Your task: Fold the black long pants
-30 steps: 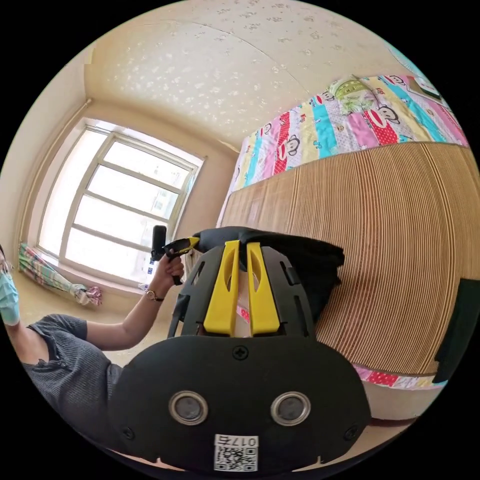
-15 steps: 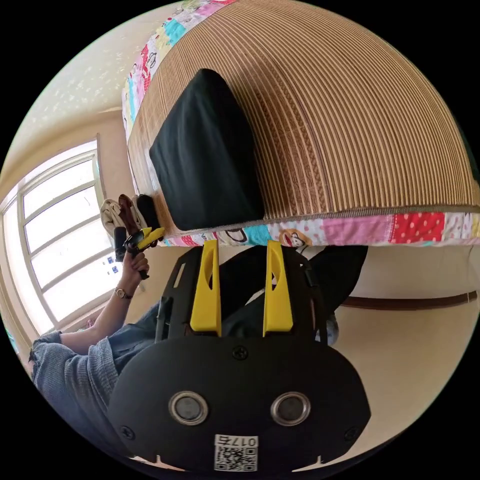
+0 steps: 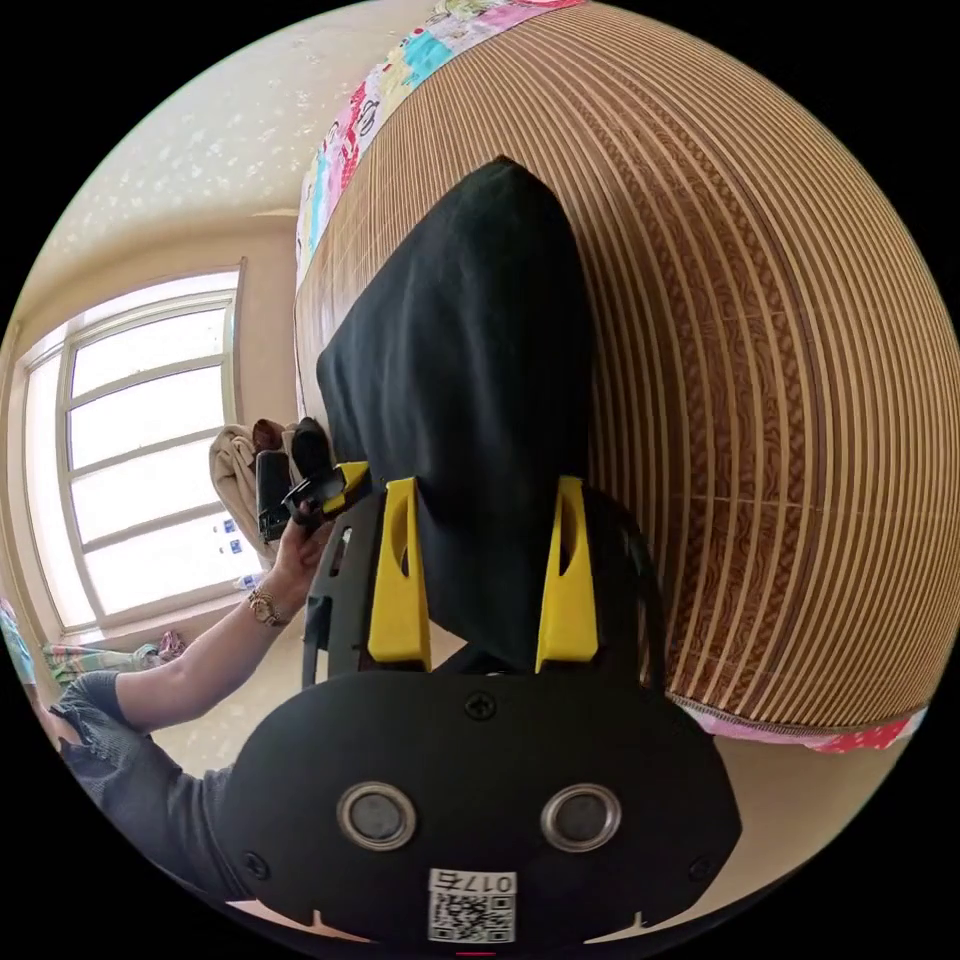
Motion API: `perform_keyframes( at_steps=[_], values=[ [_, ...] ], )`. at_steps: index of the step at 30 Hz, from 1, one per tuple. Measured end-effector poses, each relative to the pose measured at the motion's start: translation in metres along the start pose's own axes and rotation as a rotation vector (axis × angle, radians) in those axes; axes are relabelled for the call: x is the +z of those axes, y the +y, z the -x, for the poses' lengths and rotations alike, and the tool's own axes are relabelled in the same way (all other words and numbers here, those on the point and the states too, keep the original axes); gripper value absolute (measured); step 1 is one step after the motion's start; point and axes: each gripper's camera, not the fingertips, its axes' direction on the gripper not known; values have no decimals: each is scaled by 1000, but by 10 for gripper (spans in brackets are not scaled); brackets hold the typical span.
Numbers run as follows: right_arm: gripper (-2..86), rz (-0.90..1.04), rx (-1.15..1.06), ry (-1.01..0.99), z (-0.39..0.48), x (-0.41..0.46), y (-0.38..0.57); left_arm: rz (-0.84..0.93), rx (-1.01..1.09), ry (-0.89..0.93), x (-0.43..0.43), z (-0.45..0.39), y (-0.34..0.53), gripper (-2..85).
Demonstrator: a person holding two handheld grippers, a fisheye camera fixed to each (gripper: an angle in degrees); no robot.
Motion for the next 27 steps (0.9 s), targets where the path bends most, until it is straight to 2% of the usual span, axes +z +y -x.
perform_keyframes(
  at_steps=[3, 8, 12, 17, 22, 24, 26, 27],
  values=[
    [101, 105, 122, -74, -19, 8, 11, 86, -3, 77, -7, 10, 23, 79],
    [51, 236, -33, -172, 27, 20, 44, 17, 57, 77, -75, 7, 82, 64],
    [35, 296, -189, -225, 103, 31, 54, -35, 86, -69, -175, -7, 138, 63],
    [12, 363, -541, -287, 266, 46, 67, -267, 182, -236, -336, -54, 223, 63],
    [7, 293, -796, -381, 408, 73, 72, -454, 299, -569, -501, -92, 273, 72],
    [7, 260, -817, -371, 449, 97, 64, -491, 254, -657, -536, -74, 264, 82],
    [5, 274, -764, -299, 484, 147, 43, -506, 137, -656, -557, -33, 242, 95],
    [5, 290, -747, -271, 488, 162, 36, -512, -8, -644, -563, 5, 224, 111]
  ],
)
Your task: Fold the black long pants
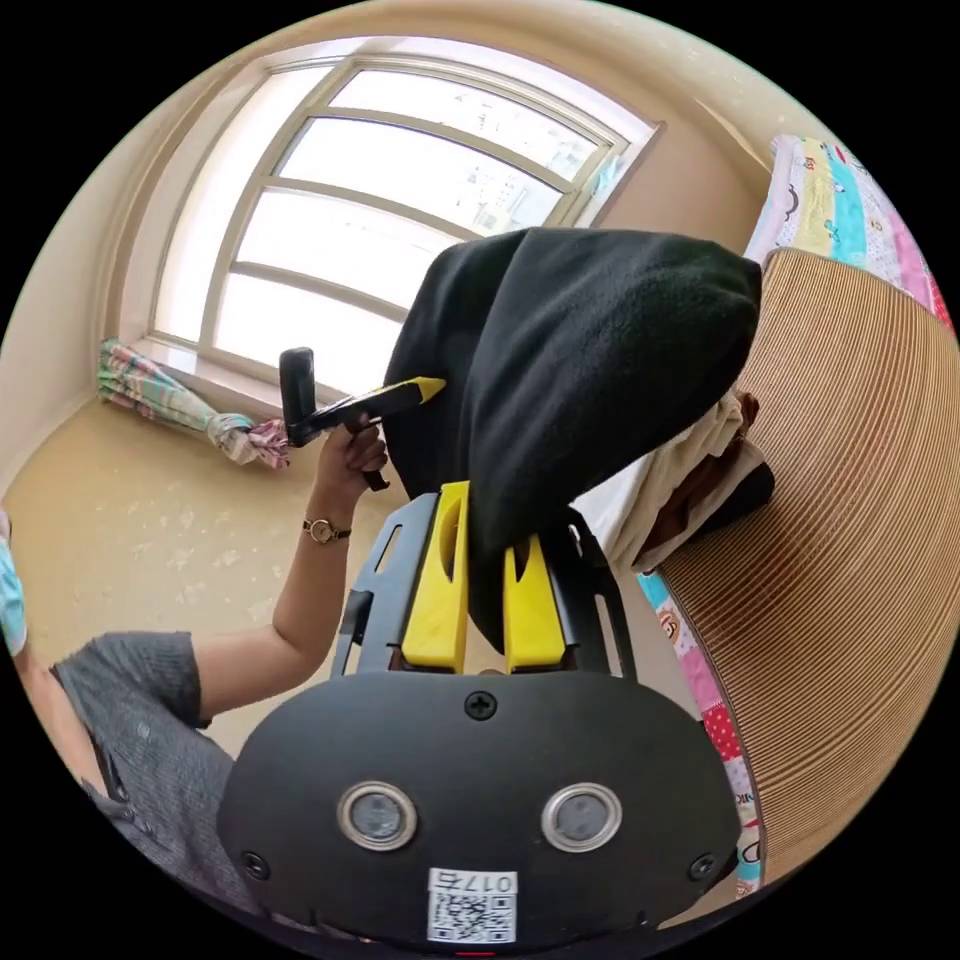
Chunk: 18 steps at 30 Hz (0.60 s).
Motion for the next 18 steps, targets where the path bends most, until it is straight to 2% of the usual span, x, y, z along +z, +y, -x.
perform_keyframes(
  at_steps=[1, 3, 5, 6, 7, 10, 12, 15, 17, 18],
  values=[
    [4, 38, 55, 43, -16, 24, -15, 48, -166, -45, 32, 30, -6, 133],
    [5, 121, 130, 115, -45, 59, -25, 93, -340, -106, 82, 58, 1, 149],
    [5, 207, 212, 221, -83, 83, -12, 172, -384, -139, 140, 65, 13, 147],
    [5, 213, 225, 224, -91, 84, -5, 307, -375, -148, 188, 64, 25, 125],
    [4, 222, 248, 221, -105, 80, 13, 130, -404, -146, 195, 62, 42, 112],
    [4, 289, 279, 276, -141, 51, 72, -70, -615, -104, 195, 74, 69, 102],
    [4, 316, 353, 340, -169, 16, 116, -78, -592, -134, 198, 73, 69, 101],
    [3, 246, 644, 435, -222, -69, 207, -85, -559, -129, 205, 75, 71, 100],
    [3, 90, 920, 483, -247, -143, 291, -89, -564, -114, 208, 77, 74, 100],
    [2, 42, 986, 486, -249, -160, 313, -89, -566, -114, 210, 78, 74, 100]
  ],
)
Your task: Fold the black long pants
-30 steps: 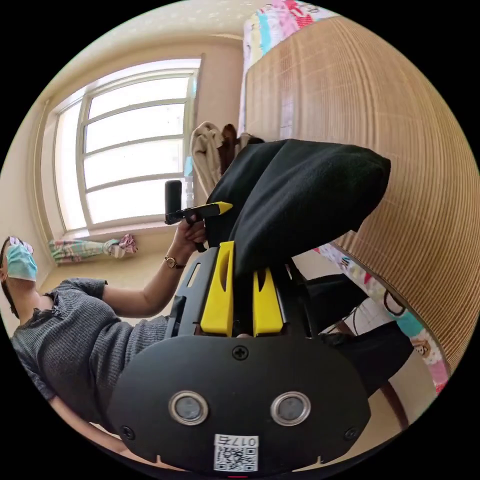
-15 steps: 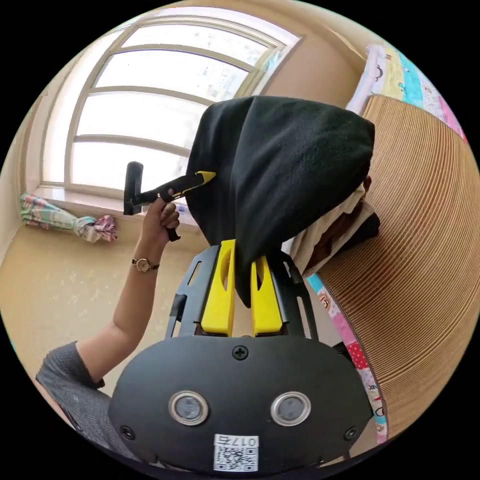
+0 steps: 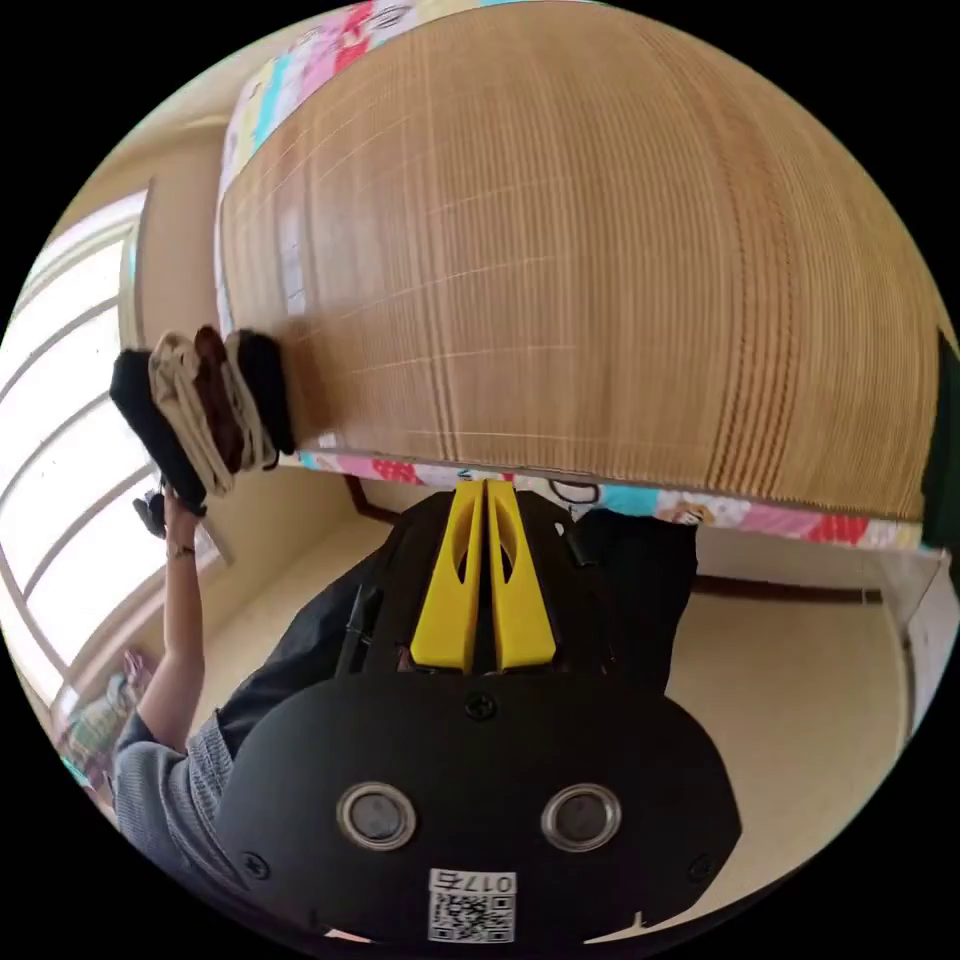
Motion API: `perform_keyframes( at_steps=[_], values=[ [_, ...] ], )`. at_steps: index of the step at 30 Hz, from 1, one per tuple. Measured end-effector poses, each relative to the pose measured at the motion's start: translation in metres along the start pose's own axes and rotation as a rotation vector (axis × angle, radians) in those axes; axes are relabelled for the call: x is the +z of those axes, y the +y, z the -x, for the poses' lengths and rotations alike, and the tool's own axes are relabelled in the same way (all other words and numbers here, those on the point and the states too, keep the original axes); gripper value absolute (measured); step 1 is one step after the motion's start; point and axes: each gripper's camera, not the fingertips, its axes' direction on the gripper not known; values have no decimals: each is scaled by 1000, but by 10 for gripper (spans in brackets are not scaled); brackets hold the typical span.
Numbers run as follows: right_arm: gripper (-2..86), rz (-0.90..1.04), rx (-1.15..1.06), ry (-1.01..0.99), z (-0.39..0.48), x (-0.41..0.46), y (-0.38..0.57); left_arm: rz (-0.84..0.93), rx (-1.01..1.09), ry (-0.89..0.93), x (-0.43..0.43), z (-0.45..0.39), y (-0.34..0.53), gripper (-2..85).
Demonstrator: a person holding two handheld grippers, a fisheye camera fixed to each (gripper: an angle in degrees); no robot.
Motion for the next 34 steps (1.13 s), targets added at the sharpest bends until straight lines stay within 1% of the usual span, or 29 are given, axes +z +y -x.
perform_keyframes(
  at_steps=[2, 3, 5, 6, 7, 9, 10, 11, 12, 13, 14, 15, 16, 18, 20, 22, 23, 24, 25, 26, 28, 30, 32, 34],
  values=[
    [3, -134, 247, -87, -87, -34, 39, 0, -5, -7, 2, -1, 0, 100],
    [3, -171, 291, -115, -104, -40, 51, 5, -15, -6, 4, -1, 0, 100],
    [3, -308, 435, -232, -160, -57, 98, 65, -66, 9, 5, -2, -5, 100],
    [3, -335, 465, -259, -171, -59, 109, 110, -73, 28, 1, -9, -7, 96],
    [3, -381, 512, -314, -191, -59, 129, 116, -39, 91, -4, -22, -5, 89],
    [2, -436, 537, -391, -213, -54, 153, 70, 31, 219, -10, -50, 8, 72],
    [2, -471, 522, -435, -223, -48, 166, 46, 73, 244, -8, -74, 20, 58],
    [2, -497, 509, -470, -231, -40, 177, 41, 94, 227, -5, -88, 27, 41],
    [2, -508, 507, -484, -235, -36, 182, 27, 143, 136, 5, -115, 41, 7],
    [2, -526, 507, -510, -242, -25, 191, 38, 249, 22, 23, -146, 55, 1],
    [2, -536, 514, -540, -250, -14, 199, 62, 316, -24, 35, -161, 62, -2],
    [3, -536, 524, -557, -254, -7, 203, 224, 456, -43, 71, -190, 74, -3],
    [3, -526, 550, -588, -264, 5, 210, 418, 539, -17, 109, -212, 90, -4],
    [3, -515, 591, -626, -279, 19, 221, 571, 595, 19, 151, -235, 124, -5],
    [3, -548, 626, -677, -304, 26, 235, 667, 648, 16, 185, -251, 166, -6],
    [3, -586, 638, -708, -324, 25, 244, 889, 602, -24, 235, -250, 224, -7],
    [3, -605, 642, -725, -337, 23, 247, 913, 572, -14, 243, -246, 237, -7],
    [3, -612, 644, -734, -343, 23, 248, 935, 500, 33, 253, -239, 255, -9],
    [3, -623, 646, -753, -356, 21, 250, 979, 460, 121, 261, -235, 260, -9],
    [3, -636, 639, -775, -367, 20, 252, 986, 437, 143, 263, -233, 257, -9],
    [3, -654, 632, -804, -382, 18, 253, 900, 322, 124, 257, -222, 237, -10],
    [3, -657, 620, -818, -397, 16, 253, 859, 257, 128, 255, -216, 228, -10],
    [3, -634, 611, -815, -418, 16, 250, 881, 195, 110, 261, -211, 229, -10],
    [3, -606, 619, -820, -436, 18, 247, 918, 138, 32, 271, -208, 240, -10]
  ],
)
